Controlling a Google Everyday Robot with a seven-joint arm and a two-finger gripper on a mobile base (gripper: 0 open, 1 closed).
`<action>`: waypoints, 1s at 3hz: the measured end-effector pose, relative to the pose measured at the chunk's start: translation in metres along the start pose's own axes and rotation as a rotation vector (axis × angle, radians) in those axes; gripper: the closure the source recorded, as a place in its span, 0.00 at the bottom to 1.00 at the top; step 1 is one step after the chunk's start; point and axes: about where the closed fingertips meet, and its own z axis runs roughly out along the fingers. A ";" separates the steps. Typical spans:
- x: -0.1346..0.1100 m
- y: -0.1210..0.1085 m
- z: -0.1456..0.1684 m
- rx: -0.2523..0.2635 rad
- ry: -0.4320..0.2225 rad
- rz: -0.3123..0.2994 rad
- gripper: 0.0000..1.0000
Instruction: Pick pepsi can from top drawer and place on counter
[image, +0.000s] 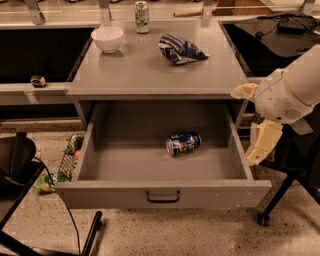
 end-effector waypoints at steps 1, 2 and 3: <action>0.000 0.000 0.000 0.000 0.000 0.000 0.00; 0.016 -0.005 0.035 -0.003 0.025 -0.003 0.00; 0.037 -0.007 0.092 -0.013 0.020 -0.033 0.00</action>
Offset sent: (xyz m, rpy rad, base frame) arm 0.0405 -0.0030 -0.1043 -0.0707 0.0114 -0.0115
